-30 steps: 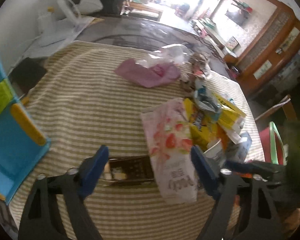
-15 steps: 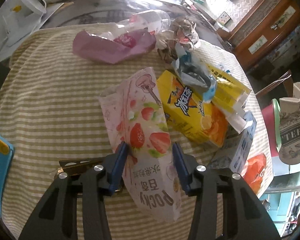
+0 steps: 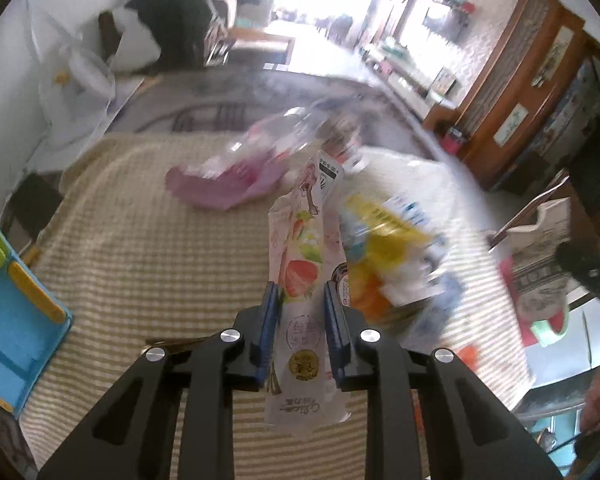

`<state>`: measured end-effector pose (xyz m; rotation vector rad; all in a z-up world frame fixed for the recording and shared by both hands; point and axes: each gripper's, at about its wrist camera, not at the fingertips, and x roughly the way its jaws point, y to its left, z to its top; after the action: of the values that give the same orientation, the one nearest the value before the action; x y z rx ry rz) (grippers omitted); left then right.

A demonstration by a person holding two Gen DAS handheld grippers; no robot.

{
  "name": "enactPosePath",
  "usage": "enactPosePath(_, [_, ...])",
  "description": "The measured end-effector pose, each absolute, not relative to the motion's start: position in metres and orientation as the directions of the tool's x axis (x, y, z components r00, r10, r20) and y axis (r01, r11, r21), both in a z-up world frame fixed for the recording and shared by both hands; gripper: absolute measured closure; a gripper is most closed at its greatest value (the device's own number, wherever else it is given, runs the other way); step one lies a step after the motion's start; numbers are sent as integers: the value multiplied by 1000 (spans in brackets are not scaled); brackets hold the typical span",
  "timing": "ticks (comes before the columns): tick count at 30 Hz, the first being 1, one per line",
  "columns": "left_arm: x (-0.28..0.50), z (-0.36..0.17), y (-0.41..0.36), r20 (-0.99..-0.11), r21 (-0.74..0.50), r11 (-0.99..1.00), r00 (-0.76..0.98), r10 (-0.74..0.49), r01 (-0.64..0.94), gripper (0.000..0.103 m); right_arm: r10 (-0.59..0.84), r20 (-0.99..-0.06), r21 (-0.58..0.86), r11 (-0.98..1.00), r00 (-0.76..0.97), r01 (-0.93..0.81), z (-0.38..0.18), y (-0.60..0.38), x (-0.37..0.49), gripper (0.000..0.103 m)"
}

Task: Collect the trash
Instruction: 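Drop the paper cup into the red bucket with the right tool while the left tool drops the wrapper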

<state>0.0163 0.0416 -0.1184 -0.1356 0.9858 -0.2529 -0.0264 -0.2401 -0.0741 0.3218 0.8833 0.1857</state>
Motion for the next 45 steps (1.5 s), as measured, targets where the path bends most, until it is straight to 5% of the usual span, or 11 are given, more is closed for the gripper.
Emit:
enactPosePath(17, [-34,-64,-214,-688,-311,773,430,-584,553,83,-32,-809,264,873,587,411,-118,-497,-90,61])
enactPosePath(21, [-33,-69,-265,-683,-332,711,362,-635,620,83,-54,-808,266,855,587,445,-121,-511,-106,33])
enactPosePath(30, [-14,-102,-367,-713,-402,616,191,-675,678,82,-148,-793,244,811,591,532,-108,-560,-151,25])
enactPosePath(32, [-11,-109,-376,-720,-413,621,178,-670,666,80,-163,-793,244,798,587,551,-107,-568,-161,24])
enactPosePath(36, [-2,-122,-384,-731,-447,655,173,-660,610,52,-165,-790,251,791,590,558,-105,-572,-170,23])
enactPosePath(45, [-12,-107,-320,-725,-419,752,311,-614,509,49,-54,-782,277,862,621,424,-102,-533,-132,22])
